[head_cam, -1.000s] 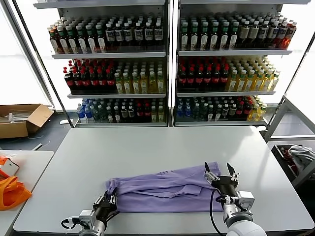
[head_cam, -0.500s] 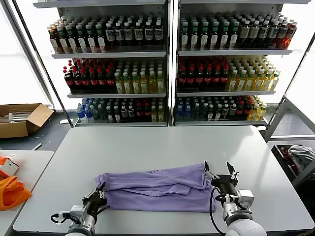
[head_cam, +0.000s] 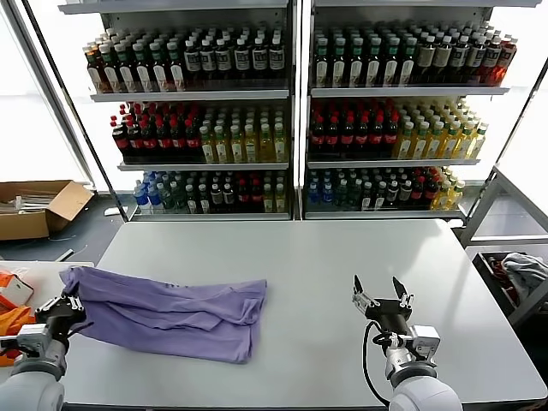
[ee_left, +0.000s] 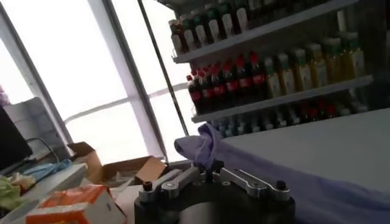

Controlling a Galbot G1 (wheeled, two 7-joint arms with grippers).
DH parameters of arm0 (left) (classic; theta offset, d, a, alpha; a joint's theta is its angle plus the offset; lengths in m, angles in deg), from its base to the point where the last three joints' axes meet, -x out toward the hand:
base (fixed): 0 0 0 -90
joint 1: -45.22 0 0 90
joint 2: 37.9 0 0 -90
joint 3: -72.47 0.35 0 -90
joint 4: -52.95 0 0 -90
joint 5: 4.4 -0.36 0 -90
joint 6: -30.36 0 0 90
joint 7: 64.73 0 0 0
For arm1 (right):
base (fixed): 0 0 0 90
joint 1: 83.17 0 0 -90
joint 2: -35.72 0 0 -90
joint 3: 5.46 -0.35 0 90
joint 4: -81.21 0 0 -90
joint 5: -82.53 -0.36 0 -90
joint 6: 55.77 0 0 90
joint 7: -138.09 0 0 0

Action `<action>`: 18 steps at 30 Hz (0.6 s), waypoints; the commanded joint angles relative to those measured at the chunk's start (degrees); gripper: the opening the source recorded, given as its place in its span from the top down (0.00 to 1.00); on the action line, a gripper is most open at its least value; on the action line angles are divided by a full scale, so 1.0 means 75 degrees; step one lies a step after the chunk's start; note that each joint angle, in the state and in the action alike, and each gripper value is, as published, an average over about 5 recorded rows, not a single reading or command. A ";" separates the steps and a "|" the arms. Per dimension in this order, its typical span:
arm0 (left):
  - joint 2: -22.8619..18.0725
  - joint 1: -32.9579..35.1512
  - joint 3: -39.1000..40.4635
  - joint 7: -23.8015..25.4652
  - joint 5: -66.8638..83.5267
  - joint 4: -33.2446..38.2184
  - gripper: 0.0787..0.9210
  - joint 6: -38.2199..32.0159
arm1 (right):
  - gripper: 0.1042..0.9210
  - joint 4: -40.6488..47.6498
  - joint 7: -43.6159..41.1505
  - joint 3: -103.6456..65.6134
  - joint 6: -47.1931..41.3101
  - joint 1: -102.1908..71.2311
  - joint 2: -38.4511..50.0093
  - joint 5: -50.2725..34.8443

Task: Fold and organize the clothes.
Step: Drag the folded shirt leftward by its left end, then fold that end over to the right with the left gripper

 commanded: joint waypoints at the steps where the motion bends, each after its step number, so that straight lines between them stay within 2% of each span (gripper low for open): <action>1: 0.0309 0.0082 0.0099 0.0061 -0.0436 0.0548 0.97 0.0084 | 0.12 -0.0102 -0.0013 0.0023 0.0016 -0.0092 -0.0035 0.0101; 6: -0.0620 0.0139 0.1702 0.0077 -0.0834 0.0921 0.97 0.0206 | 0.12 -0.0300 -0.0010 -0.0009 -0.0012 -0.0272 -0.0080 0.0208; 10: -0.1101 0.0025 0.2674 0.0056 -0.0893 0.1102 0.97 0.0393 | 0.12 -0.0501 -0.0014 -0.0032 -0.0024 -0.0484 -0.0166 0.0346; 18: -0.1399 -0.0463 0.3954 0.0025 -0.0929 0.1214 0.97 0.0851 | 0.12 -0.0655 -0.0082 -0.0001 0.0035 -0.0867 -0.0405 0.0668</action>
